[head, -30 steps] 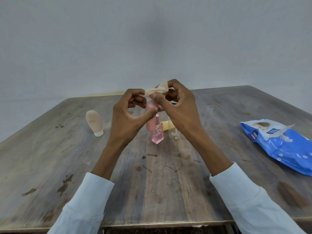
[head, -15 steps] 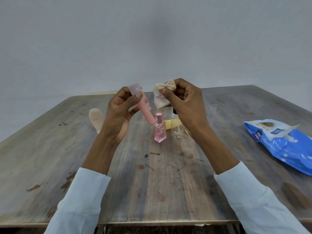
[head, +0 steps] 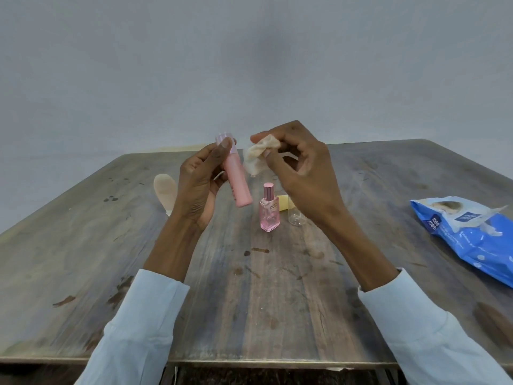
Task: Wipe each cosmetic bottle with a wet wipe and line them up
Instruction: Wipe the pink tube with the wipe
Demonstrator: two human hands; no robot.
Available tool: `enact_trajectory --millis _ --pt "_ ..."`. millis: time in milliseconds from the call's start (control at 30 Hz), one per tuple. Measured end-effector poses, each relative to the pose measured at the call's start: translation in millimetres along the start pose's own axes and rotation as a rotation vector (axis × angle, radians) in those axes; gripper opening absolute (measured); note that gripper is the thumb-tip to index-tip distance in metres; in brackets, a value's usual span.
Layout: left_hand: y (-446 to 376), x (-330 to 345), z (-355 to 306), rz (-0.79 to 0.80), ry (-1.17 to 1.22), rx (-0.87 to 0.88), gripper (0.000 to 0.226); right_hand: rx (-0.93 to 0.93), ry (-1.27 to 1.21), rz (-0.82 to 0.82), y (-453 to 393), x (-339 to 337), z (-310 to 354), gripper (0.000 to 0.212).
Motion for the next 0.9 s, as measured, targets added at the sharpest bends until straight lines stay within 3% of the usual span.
enact_trajectory --millis 133,300,500,567,800,900 --pt "-2.0 -1.9 -0.5 0.01 -0.11 0.043 0.022 -0.184 0.117 0.0 7.4 8.9 20.4 0.01" --pt "-0.8 -2.0 -1.2 -0.012 -0.178 0.079 0.016 -0.311 0.233 0.029 13.7 20.4 24.5 0.012" --pt "4.1 -34.8 -11.3 -0.355 -0.14 0.158 0.024 -0.323 0.344 0.255 21.1 46.8 18.2 0.015" --pt "4.9 -38.6 -12.0 -0.393 -0.138 0.169 0.022 -0.305 0.35 0.275 21.2 48.7 15.3 0.016" --pt "3.5 1.6 -2.6 -0.053 -0.249 0.116 0.017 -0.243 0.255 0.027 13.3 19.4 16.9 0.019" --pt "3.8 -3.6 -6.2 -0.106 -0.228 0.126 0.02 -0.246 0.239 0.058 13.1 21.2 19.6 0.017"
Point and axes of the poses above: each hand's wrist, its own y-axis away from the middle knuckle, its own x-axis out of the palm, z = x × y, the point moved 9 cm from there along -y, towards the middle knuckle, and after that the axes turned 11 degrees about y, right-handed, at the moved point
